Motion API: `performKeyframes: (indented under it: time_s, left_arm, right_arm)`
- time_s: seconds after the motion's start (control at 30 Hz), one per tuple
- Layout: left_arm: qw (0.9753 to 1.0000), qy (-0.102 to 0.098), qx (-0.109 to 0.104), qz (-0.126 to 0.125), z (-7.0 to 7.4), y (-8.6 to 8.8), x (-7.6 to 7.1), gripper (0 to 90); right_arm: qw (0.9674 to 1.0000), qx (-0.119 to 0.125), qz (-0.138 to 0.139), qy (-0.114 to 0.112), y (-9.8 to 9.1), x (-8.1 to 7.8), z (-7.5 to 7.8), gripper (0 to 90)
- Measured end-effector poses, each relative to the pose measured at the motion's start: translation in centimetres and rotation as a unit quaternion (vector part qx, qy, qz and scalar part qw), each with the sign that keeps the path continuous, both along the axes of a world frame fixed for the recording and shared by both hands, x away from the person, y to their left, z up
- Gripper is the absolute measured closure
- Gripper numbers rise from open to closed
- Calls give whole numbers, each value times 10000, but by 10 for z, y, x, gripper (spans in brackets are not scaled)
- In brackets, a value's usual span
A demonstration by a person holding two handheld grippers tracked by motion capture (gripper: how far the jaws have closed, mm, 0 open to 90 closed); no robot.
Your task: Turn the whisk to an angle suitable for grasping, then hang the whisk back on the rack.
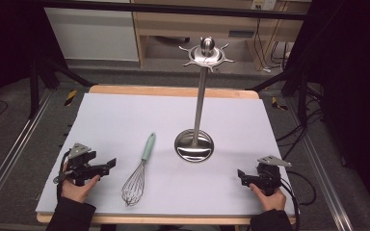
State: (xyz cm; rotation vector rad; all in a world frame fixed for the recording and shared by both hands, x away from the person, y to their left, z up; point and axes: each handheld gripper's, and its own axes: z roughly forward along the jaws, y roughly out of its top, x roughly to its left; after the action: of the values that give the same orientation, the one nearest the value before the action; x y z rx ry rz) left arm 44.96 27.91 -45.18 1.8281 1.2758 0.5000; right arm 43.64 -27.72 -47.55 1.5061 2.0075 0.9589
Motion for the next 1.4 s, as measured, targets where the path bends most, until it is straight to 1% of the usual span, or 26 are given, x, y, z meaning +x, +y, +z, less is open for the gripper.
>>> performKeyframes:
  time_s: [0.1, 0.13, 0.2, 0.23, 0.27, 0.43, 0.5, 0.57, 0.6, 0.67, 0.77, 0.8, 0.87, 0.9, 0.97, 1.0, 1.23, 1.3, 1.4]
  left_arm:
    - [10000, -16, 39, -32, 1, -3, -1, 113]
    - [9999, -39, 116, -63, 3, -6, -2, 115]
    - [9999, -56, 112, -69, 4, -7, -2, 119]
    - [9999, -65, 110, -88, 5, -8, -2, 121]
    - [9998, -87, 98, -120, 7, -10, -3, 121]
    - [9997, -96, 79, -217, 12, -14, -4, 122]
    - [9996, -87, 34, -249, 16, -17, -3, 128]
    - [9995, -64, -25, -307, 22, -21, -1, 143]
    - [9995, -64, -25, -307, 22, -21, -1, 147]
    - [9994, -110, -1, -329, 26, -24, 0, 148]
    - [9990, -190, 10, -400, 33, -28, -1, 149]
    - [9988, -202, 15, -449, 37, -31, -1, 152]
    - [9987, -211, -17, -453, 38, -33, -1, 150]
    - [9987, -204, -10, -476, 39, -34, -1, 151]
    - [9985, -163, -30, -520, 40, -38, 0, 155]
    - [9984, -141, 4, -552, 40, -40, 1, 155]
    - [9980, -121, 40, -624, 44, -47, 2, 165]
    - [9979, -142, 58, -637, 46, -49, 3, 170]
    - [9975, -109, 97, -685, 49, -54, 8, 173]
  right_arm:
    - [10000, -25, -2, 51, 0, 1, -1, 98]
    - [10000, -58, -13, 47, 0, 1, -1, 98]
    - [10000, -28, -49, 55, 0, 0, -1, 99]
    - [10000, -60, -76, 19, -1, 1, 0, 100]
    - [9999, -26, -145, 48, -1, 0, 0, 101]
    - [9999, -5, -148, 53, -2, 0, 0, 107]
    - [9998, 46, -185, 62, 0, -1, 1, 107]
    - [9999, 13, -138, -7, -1, -2, 2, 107]
    - [9999, 13, -138, -7, -1, -2, 2, 107]
    - [9998, 50, -167, -5, 0, -3, 3, 106]
    - [9998, -21, -167, -78, 0, -3, 4, 106]
    - [9998, 7, -166, -78, 1, -4, 4, 107]
    - [9998, 20, -168, -69, 1, -4, 4, 107]
    - [9998, 31, -210, -59, 2, -5, 4, 106]
    - [9998, 33, -199, -93, 2, -5, 5, 106]
    - [9997, 21, -206, -117, 2, -5, 5, 106]
    - [9998, -1, -182, -103, 3, -5, 5, 98]
    - [9998, -1, -161, -110, 3, -5, 5, 98]
    - [9998, 36, -171, -92, 4, -5, 6, 98]
